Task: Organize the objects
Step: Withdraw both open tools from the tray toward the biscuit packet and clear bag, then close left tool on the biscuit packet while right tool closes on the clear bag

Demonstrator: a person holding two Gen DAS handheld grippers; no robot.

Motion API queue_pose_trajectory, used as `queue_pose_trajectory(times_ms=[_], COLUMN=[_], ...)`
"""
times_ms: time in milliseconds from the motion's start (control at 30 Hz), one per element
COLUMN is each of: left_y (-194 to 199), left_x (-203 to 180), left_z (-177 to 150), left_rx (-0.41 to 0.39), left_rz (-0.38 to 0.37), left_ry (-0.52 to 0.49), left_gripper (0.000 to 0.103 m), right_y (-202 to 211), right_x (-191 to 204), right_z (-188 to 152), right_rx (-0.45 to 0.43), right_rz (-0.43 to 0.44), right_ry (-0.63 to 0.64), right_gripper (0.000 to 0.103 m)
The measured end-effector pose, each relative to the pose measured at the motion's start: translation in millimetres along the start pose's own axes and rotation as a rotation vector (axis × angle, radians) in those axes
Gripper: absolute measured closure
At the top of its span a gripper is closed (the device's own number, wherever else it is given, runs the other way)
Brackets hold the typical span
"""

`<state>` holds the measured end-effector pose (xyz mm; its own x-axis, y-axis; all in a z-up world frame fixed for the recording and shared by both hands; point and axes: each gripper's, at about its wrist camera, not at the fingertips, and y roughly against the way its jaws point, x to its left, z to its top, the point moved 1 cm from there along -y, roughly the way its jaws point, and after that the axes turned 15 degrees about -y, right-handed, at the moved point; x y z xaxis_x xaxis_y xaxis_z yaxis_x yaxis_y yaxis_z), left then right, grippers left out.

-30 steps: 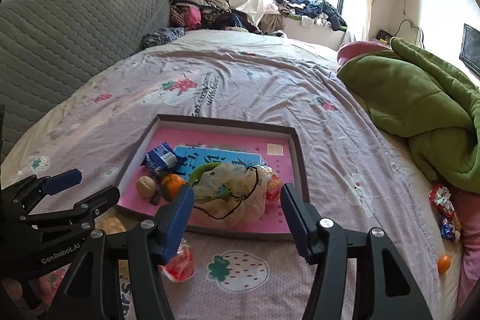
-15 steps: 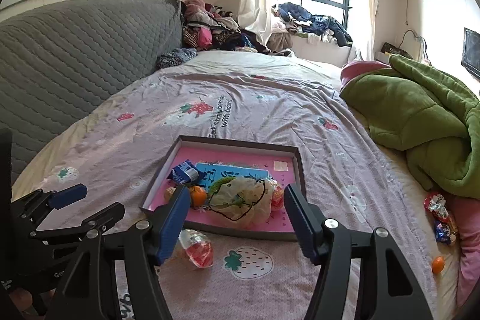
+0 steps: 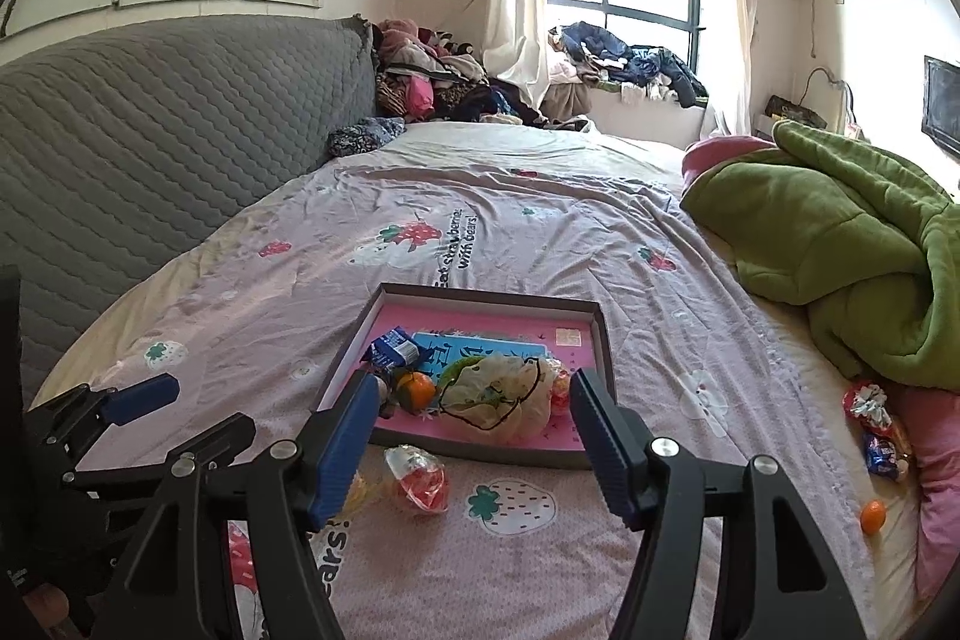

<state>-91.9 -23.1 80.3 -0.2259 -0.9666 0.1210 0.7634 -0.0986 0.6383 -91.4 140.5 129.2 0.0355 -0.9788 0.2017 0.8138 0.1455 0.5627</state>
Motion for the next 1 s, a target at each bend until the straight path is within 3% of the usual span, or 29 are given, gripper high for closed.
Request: queue_pose_trajectory(times_ms=[267,433,1000], left_y=[8,1,-84], left_x=[1,5,16], left_z=[-5,-16,-45], left_rx=[0.000,0.041,0.215], left_rz=[0.003,0.003,-0.019], left_ry=[0.003,0.003,0.104], left_gripper=[0.029,0.029,0.029], right_y=[10,5,-69], right_x=[3,5,13], right_z=[-5,-15,-84], right_rx=[-0.007,0.015,0.157], right_rz=[0.010,0.018,0.029], right_ry=[0.008,0.023,0.172], right_gripper=[0.037,0.036,0.035])
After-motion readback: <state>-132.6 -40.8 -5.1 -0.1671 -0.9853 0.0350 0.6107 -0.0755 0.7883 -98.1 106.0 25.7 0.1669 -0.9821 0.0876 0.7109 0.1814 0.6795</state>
